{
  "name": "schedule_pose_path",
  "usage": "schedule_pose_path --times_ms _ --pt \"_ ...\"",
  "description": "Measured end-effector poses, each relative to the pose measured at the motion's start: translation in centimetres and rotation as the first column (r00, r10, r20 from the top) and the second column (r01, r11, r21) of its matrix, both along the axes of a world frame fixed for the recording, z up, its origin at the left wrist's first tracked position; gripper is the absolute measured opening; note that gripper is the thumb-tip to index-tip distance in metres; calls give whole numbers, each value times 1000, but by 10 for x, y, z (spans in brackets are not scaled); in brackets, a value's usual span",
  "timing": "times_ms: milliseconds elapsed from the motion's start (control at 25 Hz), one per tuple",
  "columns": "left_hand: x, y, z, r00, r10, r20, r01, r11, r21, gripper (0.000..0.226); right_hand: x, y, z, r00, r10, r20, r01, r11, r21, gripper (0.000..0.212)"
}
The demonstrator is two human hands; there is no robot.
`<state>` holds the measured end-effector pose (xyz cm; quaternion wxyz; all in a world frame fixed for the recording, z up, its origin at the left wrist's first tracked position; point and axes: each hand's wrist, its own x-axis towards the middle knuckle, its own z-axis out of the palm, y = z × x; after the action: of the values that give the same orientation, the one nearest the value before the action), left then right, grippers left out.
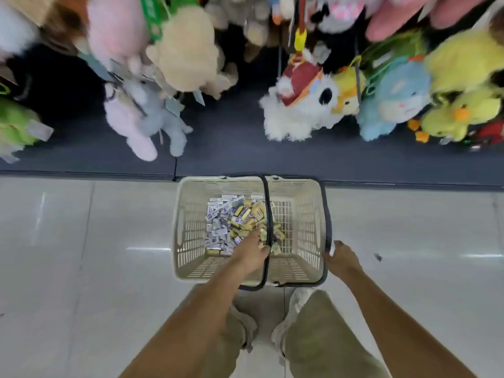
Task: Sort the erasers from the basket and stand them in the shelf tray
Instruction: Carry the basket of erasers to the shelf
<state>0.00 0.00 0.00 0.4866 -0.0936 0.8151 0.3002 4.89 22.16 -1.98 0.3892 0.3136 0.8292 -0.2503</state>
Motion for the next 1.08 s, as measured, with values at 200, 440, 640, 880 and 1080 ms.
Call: schedule_pose_path --times_ms 200,440,640,880,1080 --pt "-14 4 -23 974 227 9 -226 970 90 32 -21 -1 -39 962 -272 -1 270 957 -110 48" --pt "-14 -49 -5 820 76 -567 -147 986 -80 22 -30 1 -53 932 -363 -8 363 931 -24 30" --pt "-12 -124 -8 690 242 -682 -371 927 -46 24 -37 -4 -59 916 -400 -31 401 916 21 27" --pt "-32 -184 -63 790 387 -476 -539 809 -236 32 -43 -5 -78 904 -405 -135 416 907 66 29" --pt "-56 -204 -105 760 617 -206 -650 732 -204 14 -42 7 -95 760 -639 -116 631 769 -102 16"
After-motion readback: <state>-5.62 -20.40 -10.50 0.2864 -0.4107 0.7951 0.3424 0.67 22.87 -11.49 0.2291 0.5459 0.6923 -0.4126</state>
